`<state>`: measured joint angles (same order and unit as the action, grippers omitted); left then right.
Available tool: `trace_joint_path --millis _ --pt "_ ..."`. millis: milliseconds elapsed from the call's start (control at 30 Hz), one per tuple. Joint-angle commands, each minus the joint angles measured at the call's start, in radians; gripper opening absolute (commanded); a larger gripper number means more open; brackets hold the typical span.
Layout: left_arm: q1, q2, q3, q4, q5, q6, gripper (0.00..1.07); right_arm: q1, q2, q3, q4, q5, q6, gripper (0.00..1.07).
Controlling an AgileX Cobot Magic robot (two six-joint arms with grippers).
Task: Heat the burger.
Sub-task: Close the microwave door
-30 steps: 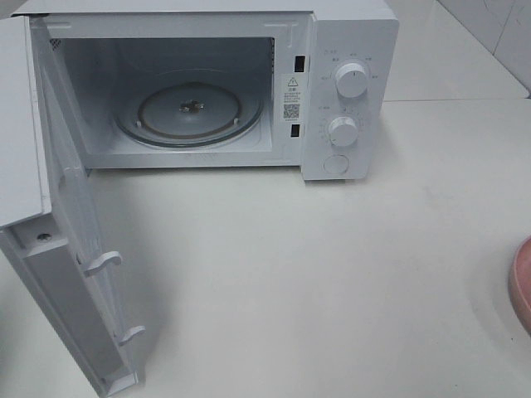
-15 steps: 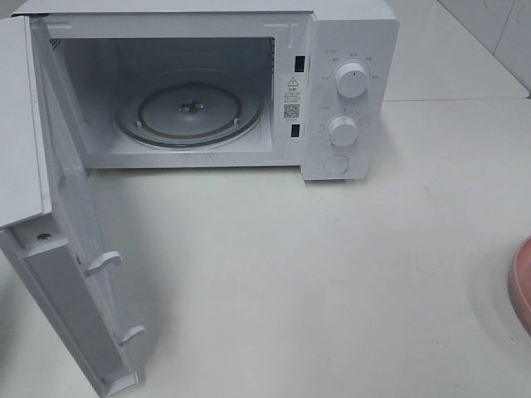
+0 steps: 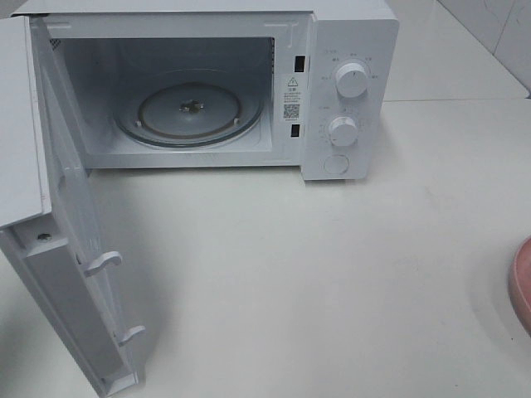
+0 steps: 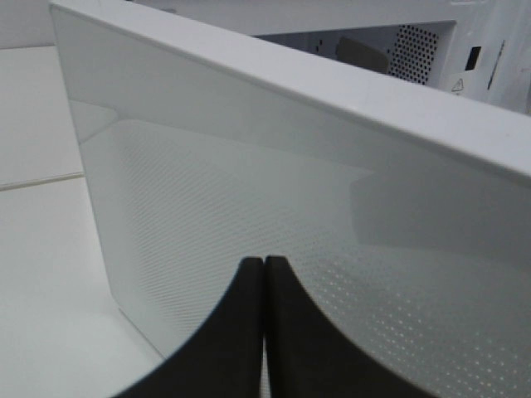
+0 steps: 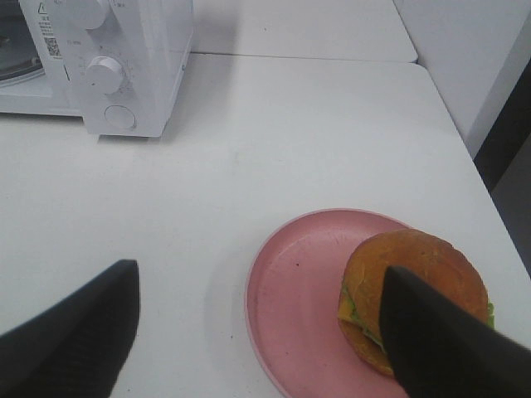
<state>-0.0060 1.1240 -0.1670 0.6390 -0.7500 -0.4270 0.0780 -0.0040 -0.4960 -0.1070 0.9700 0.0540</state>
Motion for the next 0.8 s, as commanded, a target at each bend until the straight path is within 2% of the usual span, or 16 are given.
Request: trace_joint_path --millis 33,233,267,300,333,367,400,433,467,500,567,600,667,700,767,800 --pt "-0.001 0.045 -0.010 0.009 -0.059 -0.010 0.00 -0.006 -0.026 0.003 0.004 -0.010 -0.005 0.75" --pt "-0.105 0.158 -0.062 -0.004 -0.062 0.014 0.00 -0.006 -0.026 0.003 0.004 -0.010 -0.005 0.75" --pt "-0.154 0.190 -0.071 -0.071 -0.062 0.031 0.00 -0.006 -0.026 0.003 0.004 -0.010 -0.005 0.75" --pt "-0.154 0.190 -0.071 -0.071 -0.062 0.031 0.00 -0.006 -0.026 0.003 0.004 -0.010 -0.005 0.75" --pt "-0.193 0.217 -0.071 -0.174 -0.071 0.076 0.00 -0.006 -0.026 0.003 0.004 -0.010 -0.005 0.75" --pt "-0.209 0.228 -0.071 -0.210 -0.076 0.100 0.00 -0.006 -0.026 0.003 0.004 -0.010 -0.005 0.75" --pt "-0.209 0.228 -0.071 -0.210 -0.076 0.100 0.00 -0.006 -0.026 0.003 0.004 -0.010 -0.005 0.75" --pt "-0.252 0.251 -0.073 -0.290 -0.094 0.164 0.00 -0.006 -0.026 0.003 0.004 -0.010 -0.005 0.75" --pt "-0.252 0.251 -0.073 -0.290 -0.094 0.164 0.00 -0.006 -0.026 0.003 0.004 -0.010 -0.005 0.75" --pt "-0.296 0.271 -0.082 -0.351 -0.101 0.204 0.00 -0.006 -0.026 0.003 0.004 -0.010 -0.005 0.75" --pt "-0.313 0.281 -0.090 -0.389 -0.101 0.218 0.00 -0.006 -0.026 0.003 0.004 -0.010 -0.005 0.75" --pt "-0.357 0.303 -0.111 -0.472 -0.100 0.241 0.00 -0.006 -0.026 0.003 0.004 -0.010 -0.005 0.75" --pt "-0.375 0.311 -0.121 -0.506 -0.099 0.251 0.00 -0.006 -0.026 0.003 0.004 -0.010 -0.005 0.75" --pt "-0.423 0.331 -0.145 -0.582 -0.099 0.275 0.00 -0.006 -0.026 0.003 0.004 -0.010 -0.005 0.75" --pt "-0.446 0.343 -0.160 -0.619 -0.099 0.292 0.00 -0.006 -0.026 0.003 0.004 -0.010 -0.005 0.75" --pt "-0.484 0.365 -0.192 -0.676 -0.094 0.324 0.00 -0.006 -0.026 0.003 0.004 -0.010 -0.005 0.75"
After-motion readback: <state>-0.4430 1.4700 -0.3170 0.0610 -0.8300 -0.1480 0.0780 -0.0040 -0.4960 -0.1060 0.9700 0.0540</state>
